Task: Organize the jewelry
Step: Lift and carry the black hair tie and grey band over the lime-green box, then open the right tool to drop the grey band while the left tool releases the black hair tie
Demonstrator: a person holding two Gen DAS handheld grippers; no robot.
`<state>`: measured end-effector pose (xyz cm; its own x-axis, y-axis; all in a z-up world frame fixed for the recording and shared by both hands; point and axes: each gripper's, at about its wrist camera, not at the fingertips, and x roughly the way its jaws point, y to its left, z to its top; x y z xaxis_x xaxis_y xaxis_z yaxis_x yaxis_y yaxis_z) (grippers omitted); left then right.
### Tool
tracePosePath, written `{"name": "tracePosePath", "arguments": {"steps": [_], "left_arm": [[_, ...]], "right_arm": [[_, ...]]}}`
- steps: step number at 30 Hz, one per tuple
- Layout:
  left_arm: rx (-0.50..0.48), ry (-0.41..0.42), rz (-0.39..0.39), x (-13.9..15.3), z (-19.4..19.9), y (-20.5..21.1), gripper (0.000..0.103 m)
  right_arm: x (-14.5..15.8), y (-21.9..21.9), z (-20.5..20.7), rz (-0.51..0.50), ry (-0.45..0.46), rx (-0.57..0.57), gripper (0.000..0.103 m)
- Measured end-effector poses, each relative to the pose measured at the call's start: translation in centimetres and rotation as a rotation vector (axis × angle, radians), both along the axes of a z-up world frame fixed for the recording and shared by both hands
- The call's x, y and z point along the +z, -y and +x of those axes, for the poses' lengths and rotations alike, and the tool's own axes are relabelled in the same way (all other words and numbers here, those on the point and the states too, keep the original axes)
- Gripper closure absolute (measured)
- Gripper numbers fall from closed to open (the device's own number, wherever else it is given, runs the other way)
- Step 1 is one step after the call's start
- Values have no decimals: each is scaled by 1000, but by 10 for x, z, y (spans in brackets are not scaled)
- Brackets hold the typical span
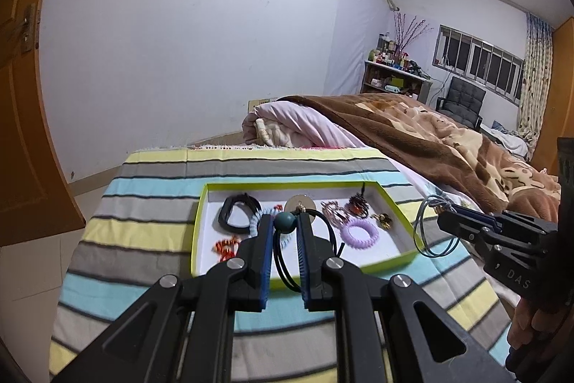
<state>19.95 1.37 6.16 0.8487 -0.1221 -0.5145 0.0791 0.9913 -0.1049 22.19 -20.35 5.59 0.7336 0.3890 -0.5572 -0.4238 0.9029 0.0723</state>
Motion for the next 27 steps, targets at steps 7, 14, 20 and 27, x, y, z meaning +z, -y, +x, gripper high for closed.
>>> {"name": "tracePosePath", "arguments": {"steps": [7,14,20,27], "left_arm": [[-17,-17,10,-11,34,-1,90],[-20,-71,7,-35,62,0,90],[-40,-132,12,-56,73,2,89],[-56,-177,15,-70,78,4,89]], "right_arm": [[-16,-9,35,-23,-28,-5,91],[-47,-13,68,-42,-100,-16,91],[-70,-15,82,-64,-167,-19,91],[-80,-20,86,-83,-199,-12,90]]}}
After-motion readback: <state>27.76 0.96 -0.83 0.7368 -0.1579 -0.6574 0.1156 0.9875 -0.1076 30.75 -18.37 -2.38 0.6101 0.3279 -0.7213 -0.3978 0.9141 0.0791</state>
